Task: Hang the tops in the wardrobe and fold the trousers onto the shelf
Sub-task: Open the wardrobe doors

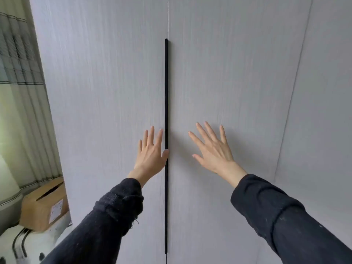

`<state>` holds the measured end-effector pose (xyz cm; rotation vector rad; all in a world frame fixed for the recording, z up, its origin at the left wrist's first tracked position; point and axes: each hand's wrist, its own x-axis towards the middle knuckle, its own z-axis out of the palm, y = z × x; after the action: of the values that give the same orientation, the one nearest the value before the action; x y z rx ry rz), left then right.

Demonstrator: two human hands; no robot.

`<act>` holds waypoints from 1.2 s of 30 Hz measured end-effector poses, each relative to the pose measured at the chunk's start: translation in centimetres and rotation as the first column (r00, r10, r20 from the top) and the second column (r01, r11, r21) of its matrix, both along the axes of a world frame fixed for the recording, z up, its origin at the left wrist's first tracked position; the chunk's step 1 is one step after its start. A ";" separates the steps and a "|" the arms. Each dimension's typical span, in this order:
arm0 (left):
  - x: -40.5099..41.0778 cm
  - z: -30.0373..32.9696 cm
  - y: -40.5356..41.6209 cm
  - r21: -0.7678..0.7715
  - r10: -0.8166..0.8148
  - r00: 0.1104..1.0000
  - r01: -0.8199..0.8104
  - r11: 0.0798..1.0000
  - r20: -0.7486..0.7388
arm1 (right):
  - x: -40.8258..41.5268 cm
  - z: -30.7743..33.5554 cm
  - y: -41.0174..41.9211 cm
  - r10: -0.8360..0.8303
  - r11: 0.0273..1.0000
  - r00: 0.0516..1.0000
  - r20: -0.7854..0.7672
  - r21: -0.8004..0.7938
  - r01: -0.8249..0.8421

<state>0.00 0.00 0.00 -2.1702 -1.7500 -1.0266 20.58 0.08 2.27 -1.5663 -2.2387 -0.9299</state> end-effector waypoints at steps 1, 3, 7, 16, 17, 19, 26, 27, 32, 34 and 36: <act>-0.2 0.2 1.1 0.023 0.025 1.000 -0.025 0.999 -0.016 | -0.2 0.0 1.1 -0.012 1.000 1.000 0.012 0.028 0.012; -0.6 1.0 3.3 0.073 0.056 0.998 -0.055 0.996 -0.007 | -0.2 -0.2 3.5 -0.013 0.997 1.000 0.002 0.073 0.013; -0.1 1.7 5.9 0.202 0.015 0.999 -0.023 0.979 0.041 | 0.1 -1.5 7.2 0.055 0.970 0.998 0.007 0.237 -0.055; 4.0 2.5 7.1 0.339 -0.099 0.901 -0.055 0.939 0.422 | 0.5 -2.5 8.5 0.120 0.943 0.993 0.003 0.311 -0.115; 4.0 2.5 7.0 0.335 -0.097 0.899 -0.058 0.941 0.427 | 0.5 -2.6 8.6 0.129 0.942 0.992 -0.002 0.312 -0.122; 4.0 2.5 6.6 0.336 -0.099 0.901 -0.055 0.940 0.423 | 0.5 -2.5 8.5 0.140 0.950 0.990 -0.025 0.286 -0.127; 2.8 2.3 2.5 0.402 -0.125 0.920 -0.038 0.915 0.371 | -0.4 -2.8 6.3 0.261 0.959 0.937 -0.232 0.171 -0.225; 2.6 2.5 1.4 0.397 -0.126 0.918 -0.036 0.917 0.375 | -0.9 -3.2 5.7 0.293 0.955 0.916 -0.274 0.132 -0.266; 1.2 3.2 -2.8 0.355 -0.103 0.938 -0.023 0.935 0.331 | -4.7 -3.4 0.5 0.301 0.704 0.496 -0.814 -0.161 -0.691; 0.6 3.3 -3.9 0.335 -0.108 0.942 -0.005 0.942 0.317 | -6.2 -2.8 -1.3 0.176 0.563 0.317 -0.932 -0.169 -0.809; 0.0 3.5 -5.1 0.311 -0.105 0.942 0.001 0.950 0.319 | -7.2 -2.2 -2.7 0.099 0.515 0.241 -0.965 -0.157 -0.842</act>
<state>0.01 -5.12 3.53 -1.9446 -1.5247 -1.6400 13.42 -2.59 0.09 -0.8336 -1.9459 0.9450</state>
